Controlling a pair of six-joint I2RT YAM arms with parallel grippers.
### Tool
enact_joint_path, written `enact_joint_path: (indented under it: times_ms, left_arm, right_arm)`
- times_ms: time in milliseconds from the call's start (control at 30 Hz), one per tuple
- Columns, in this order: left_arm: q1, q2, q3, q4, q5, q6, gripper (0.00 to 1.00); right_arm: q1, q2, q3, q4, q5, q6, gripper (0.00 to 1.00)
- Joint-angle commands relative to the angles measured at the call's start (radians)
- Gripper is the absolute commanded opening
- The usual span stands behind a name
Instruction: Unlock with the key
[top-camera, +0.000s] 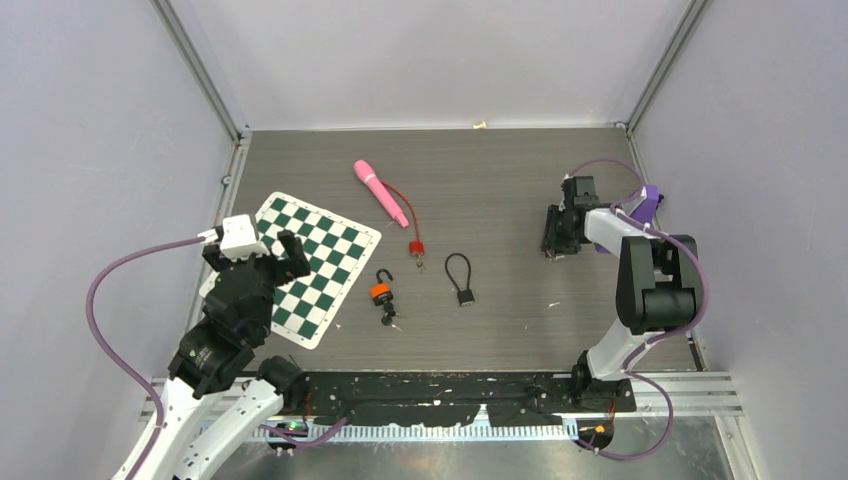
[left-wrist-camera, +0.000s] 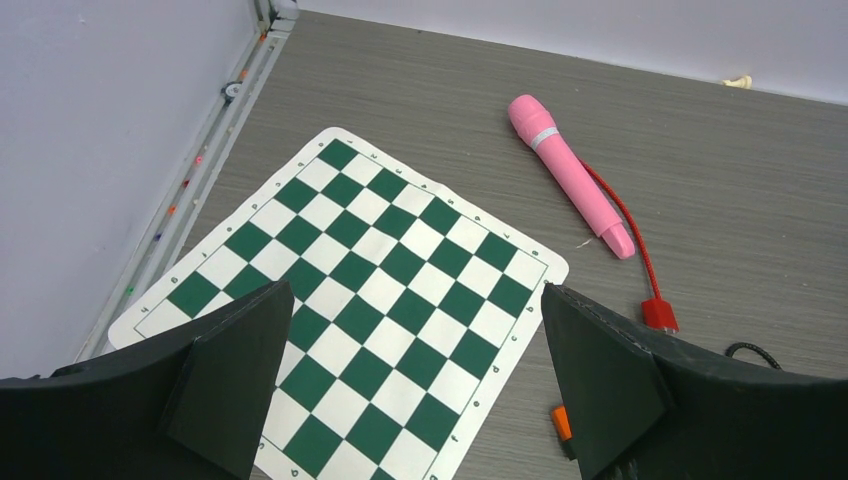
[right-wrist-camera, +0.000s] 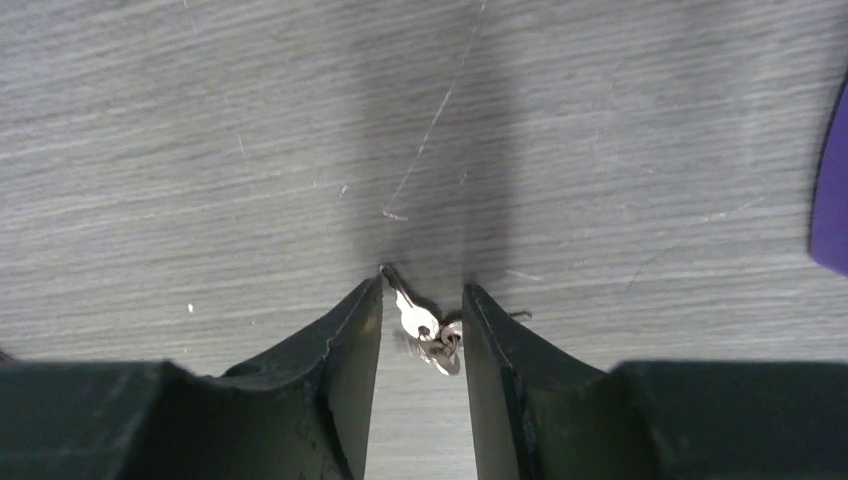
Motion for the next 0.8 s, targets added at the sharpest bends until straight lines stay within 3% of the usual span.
enact_joint_path:
  times_ms: [0, 500, 767]
  left_arm:
    - [-0.005, -0.007, -0.003, 0.050, -0.010, 0.012, 1.00]
    - [-0.004, 0.000, -0.005, 0.051, -0.005, 0.010, 0.99]
    - [-0.004, -0.002, -0.007, 0.054, -0.004, 0.011, 1.00]
  right_arm:
    - [-0.008, 0.028, 0.016, 0.008, -0.056, -0.044, 0.42]
    - [0.001, -0.040, -0.059, -0.042, -0.048, -0.064, 0.41]
    - [0.038, -0.019, -0.047, -0.069, -0.018, -0.076, 0.32]
